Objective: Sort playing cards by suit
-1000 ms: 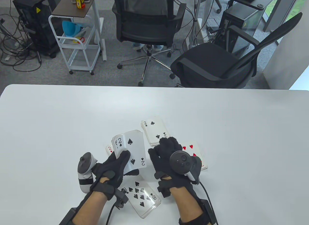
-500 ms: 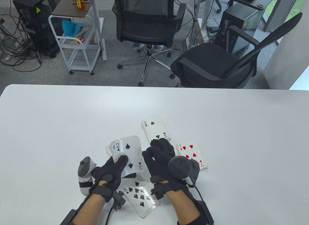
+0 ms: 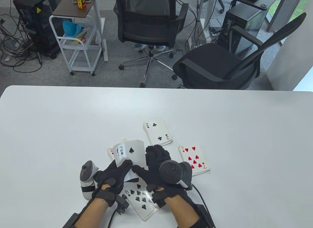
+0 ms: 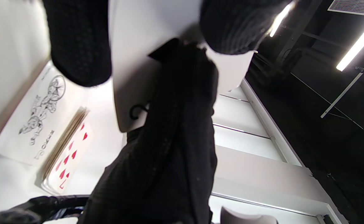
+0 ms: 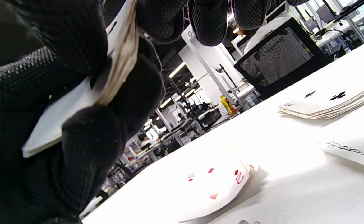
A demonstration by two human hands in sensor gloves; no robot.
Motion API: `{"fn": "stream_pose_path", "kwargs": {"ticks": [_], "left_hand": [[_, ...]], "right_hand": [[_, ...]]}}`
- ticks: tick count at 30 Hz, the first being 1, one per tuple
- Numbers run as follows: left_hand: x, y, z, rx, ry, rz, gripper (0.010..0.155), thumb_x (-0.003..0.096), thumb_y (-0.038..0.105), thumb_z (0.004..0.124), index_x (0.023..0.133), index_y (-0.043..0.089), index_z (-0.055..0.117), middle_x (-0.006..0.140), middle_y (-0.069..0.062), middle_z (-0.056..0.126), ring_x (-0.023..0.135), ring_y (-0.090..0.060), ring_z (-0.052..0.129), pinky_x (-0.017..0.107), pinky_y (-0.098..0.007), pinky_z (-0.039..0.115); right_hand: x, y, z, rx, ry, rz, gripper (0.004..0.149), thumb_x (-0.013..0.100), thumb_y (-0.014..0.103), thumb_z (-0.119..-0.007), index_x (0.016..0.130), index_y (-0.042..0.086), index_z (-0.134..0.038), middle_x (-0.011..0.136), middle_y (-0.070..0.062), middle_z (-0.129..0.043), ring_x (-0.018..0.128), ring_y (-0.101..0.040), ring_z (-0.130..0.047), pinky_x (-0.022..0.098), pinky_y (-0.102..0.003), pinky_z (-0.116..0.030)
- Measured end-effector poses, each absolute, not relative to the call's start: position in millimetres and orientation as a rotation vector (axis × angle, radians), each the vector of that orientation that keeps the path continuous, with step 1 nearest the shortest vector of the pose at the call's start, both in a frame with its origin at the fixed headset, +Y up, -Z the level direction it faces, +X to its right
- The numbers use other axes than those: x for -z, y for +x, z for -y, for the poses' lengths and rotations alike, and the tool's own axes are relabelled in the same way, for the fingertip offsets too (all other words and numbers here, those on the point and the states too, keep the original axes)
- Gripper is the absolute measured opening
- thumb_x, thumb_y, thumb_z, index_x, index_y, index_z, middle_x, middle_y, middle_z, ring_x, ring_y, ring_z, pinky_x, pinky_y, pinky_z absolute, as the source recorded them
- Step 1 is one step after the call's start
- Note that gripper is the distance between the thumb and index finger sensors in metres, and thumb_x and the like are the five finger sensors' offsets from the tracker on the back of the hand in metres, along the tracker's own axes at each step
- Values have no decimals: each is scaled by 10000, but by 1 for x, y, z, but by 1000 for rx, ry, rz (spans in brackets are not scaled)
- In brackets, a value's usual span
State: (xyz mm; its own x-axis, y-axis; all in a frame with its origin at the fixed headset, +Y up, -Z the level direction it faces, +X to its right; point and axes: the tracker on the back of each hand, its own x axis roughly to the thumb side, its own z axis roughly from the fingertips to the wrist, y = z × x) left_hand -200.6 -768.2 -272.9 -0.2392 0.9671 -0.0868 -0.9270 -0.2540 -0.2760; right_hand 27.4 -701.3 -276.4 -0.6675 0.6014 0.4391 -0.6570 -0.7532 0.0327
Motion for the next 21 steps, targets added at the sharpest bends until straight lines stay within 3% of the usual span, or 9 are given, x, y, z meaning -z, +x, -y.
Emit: {"fn": "stream_pose_path", "kwargs": {"ticks": [3, 11, 17, 19, 21], "left_hand": [[273, -201, 767, -1806, -289, 199, 511, 566, 476, 838, 1012, 264, 707, 927, 21, 912, 739, -266, 1029, 453, -385, 965], [273, -199, 771, -1818, -309, 202, 515, 567, 500, 826, 1011, 264, 712, 927, 19, 911, 745, -273, 1020, 458, -390, 956], [273, -200, 770, -1808, -317, 211, 520, 572, 504, 815, 1019, 265, 700, 944, 11, 893, 764, -280, 1004, 467, -393, 951], [273, -199, 768, -1800, -314, 212, 515, 574, 493, 816, 1022, 270, 694, 949, 16, 889, 769, -278, 1003, 471, -392, 951], [273, -198, 767, -1788, -322, 215, 512, 572, 482, 826, 1019, 267, 700, 945, 13, 893, 765, -280, 1006, 469, -396, 951]], "right_hand": [[275, 29, 701, -2314, 523, 274, 603, 519, 561, -855, 854, 87, -692, 1080, -230, -540, 1013, -548, -440, 671, -739, -386], [274, 33, 697, -2253, 500, 302, 470, 521, 456, -876, 764, 69, -767, 1022, -208, -667, 992, -524, -560, 676, -724, -446], [277, 41, 695, -2210, 483, 329, 379, 572, 380, -762, 709, 55, -903, 964, -158, -813, 975, -490, -633, 673, -713, -477], [277, 44, 696, -2181, 454, 347, 410, 570, 402, -784, 800, 80, -888, 1006, -172, -758, 971, -503, -627, 671, -716, -470], [276, 47, 695, -2168, 436, 392, 528, 542, 456, -847, 921, 98, -763, 1041, -196, -678, 971, -510, -611, 669, -716, -469]]}}
